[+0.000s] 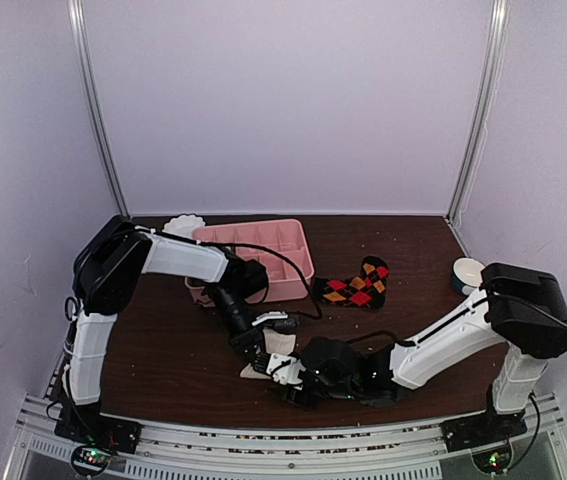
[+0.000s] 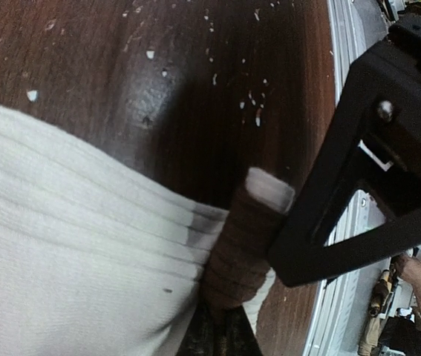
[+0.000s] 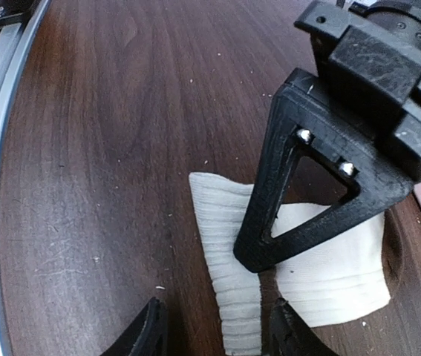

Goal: Roll the socks
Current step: Roll the sock.

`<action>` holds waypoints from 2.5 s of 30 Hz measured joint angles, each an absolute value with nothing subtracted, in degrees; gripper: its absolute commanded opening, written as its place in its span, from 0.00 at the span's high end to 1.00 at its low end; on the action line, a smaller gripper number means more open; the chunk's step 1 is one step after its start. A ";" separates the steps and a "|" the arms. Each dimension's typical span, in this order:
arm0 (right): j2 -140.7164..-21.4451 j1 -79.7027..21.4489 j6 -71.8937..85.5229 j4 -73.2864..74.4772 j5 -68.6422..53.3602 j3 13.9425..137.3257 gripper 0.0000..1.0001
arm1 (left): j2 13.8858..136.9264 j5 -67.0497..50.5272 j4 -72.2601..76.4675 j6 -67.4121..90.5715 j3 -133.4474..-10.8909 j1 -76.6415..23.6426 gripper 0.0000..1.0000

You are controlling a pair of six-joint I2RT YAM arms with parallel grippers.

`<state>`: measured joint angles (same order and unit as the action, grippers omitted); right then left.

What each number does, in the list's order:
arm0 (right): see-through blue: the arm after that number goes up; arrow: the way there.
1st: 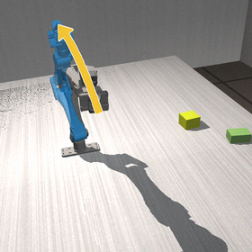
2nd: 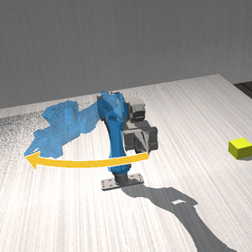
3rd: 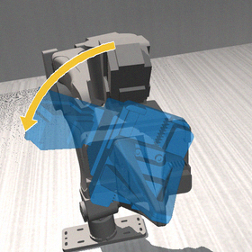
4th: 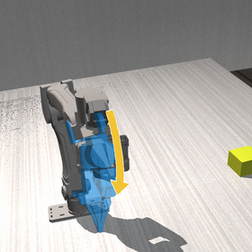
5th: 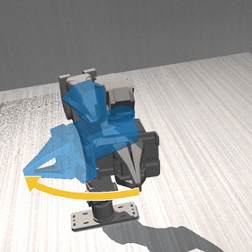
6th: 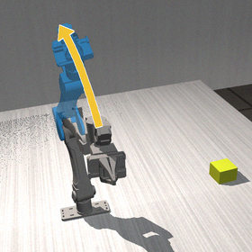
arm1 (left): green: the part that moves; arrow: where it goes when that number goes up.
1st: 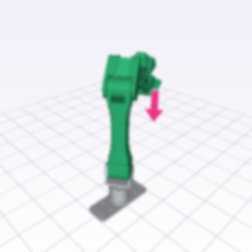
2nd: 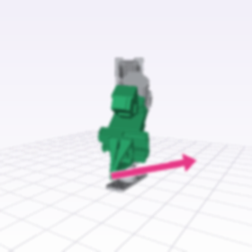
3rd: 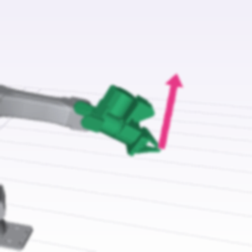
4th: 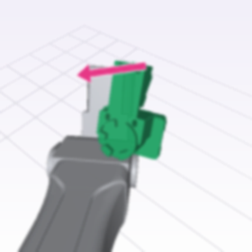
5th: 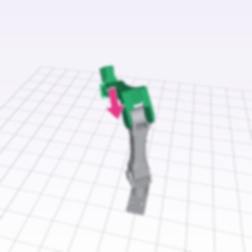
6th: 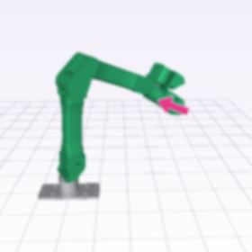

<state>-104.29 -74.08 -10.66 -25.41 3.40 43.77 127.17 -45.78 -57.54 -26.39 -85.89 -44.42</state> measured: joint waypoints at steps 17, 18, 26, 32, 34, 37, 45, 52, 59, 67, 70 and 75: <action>-110.15 -71.90 -10.07 -28.82 2.66 46.19 0.95 | 127.42 -44.73 -58.65 -29.56 -86.83 -44.45 0.80; -110.19 -71.77 -9.39 -29.91 2.35 45.67 0.97 | 127.42 -44.60 -58.83 -30.04 -86.89 -44.45 0.72; -111.53 -67.57 -2.44 -36.88 -5.98 43.07 1.00 | 120.86 -43.44 -57.67 -32.40 -83.24 -43.59 0.02; -111.90 -64.01 3.29 -41.15 -14.39 40.95 1.00 | 105.03 -36.29 -47.62 -32.95 -72.40 -41.43 0.02; -111.90 -62.94 4.95 -41.91 -16.91 40.38 1.00 | 99.63 -32.86 -43.66 -32.67 -68.23 -41.54 0.02; -111.94 -61.91 6.72 -41.85 -19.62 40.36 1.00 | 95.39 -25.78 -41.17 -31.73 -66.32 -42.92 0.02; -112.05 -60.66 8.84 -36.01 -24.05 43.46 1.00 | 96.62 -9.54 -38.61 -27.81 -68.12 -41.52 0.02; -112.62 -60.03 10.41 -32.38 -26.37 45.91 1.00 | 96.75 -16.51 -39.62 -25.67 -74.87 -30.24 0.02; -114.15 -57.60 14.02 -31.35 -32.25 47.29 1.00 | 87.94 -23.99 -37.69 -31.81 -65.78 -42.26 0.20; -115.02 -55.92 18.35 -28.12 -36.67 49.43 1.00 | 95.90 -27.31 -37.04 -35.68 -63.13 -46.96 0.47; -115.26 -55.51 19.46 -27.59 -37.50 49.82 1.00 | 98.63 -27.22 -35.92 -36.47 -63.13 -47.42 0.71; -115.66 -54.98 20.32 -26.39 -38.13 50.50 1.00 | 102.02 -26.41 -33.80 -38.09 -63.13 -48.27 0.71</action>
<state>-115.66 -54.98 20.32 -26.39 -38.13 50.50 102.02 -26.41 -33.80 -38.09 -63.13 -48.27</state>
